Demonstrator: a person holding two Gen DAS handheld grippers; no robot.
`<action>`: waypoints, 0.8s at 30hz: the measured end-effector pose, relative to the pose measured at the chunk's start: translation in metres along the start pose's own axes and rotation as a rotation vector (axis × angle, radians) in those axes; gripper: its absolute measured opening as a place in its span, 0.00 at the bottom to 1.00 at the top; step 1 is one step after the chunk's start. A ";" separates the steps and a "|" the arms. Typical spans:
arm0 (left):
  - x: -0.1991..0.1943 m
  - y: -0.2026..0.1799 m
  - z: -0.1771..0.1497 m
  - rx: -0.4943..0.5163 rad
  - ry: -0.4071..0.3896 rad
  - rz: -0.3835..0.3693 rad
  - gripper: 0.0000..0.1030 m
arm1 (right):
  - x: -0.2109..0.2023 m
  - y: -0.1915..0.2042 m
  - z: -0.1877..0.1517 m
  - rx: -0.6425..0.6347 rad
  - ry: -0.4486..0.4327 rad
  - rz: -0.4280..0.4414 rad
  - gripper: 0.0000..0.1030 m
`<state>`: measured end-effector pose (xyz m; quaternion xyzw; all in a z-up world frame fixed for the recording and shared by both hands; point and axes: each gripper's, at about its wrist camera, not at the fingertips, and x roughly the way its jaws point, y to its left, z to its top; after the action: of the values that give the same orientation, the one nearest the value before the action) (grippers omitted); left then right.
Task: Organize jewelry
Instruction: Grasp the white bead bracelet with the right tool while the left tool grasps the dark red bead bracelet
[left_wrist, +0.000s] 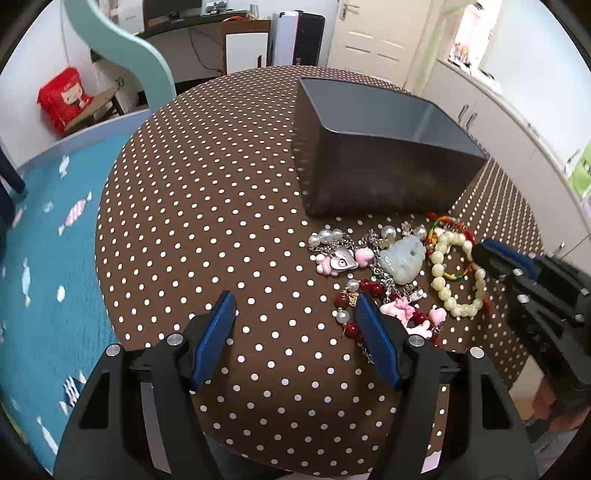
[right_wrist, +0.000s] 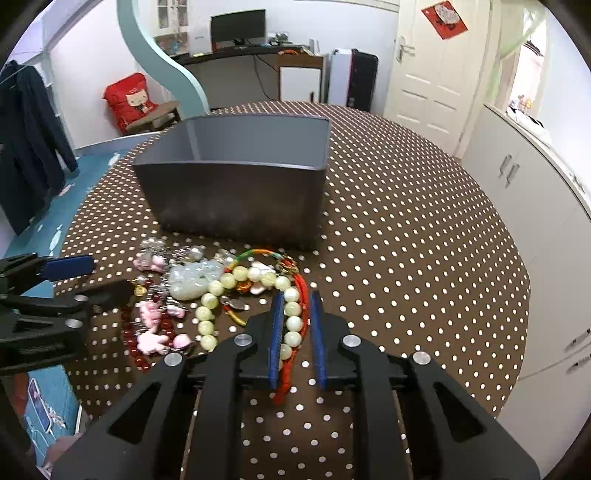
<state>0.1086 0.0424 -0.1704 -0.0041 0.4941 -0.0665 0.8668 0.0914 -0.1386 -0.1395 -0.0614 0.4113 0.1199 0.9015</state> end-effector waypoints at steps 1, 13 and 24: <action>0.001 -0.002 0.000 0.007 0.000 0.009 0.66 | -0.001 0.000 0.000 -0.006 -0.003 0.006 0.13; 0.003 -0.020 0.001 0.149 0.006 0.006 0.12 | 0.011 -0.002 -0.009 -0.030 0.036 0.005 0.09; -0.004 0.017 0.001 0.014 0.006 -0.151 0.08 | -0.006 -0.025 -0.007 0.059 -0.005 0.124 0.08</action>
<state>0.1097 0.0597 -0.1678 -0.0351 0.4947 -0.1350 0.8578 0.0886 -0.1650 -0.1394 -0.0086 0.4155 0.1635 0.8947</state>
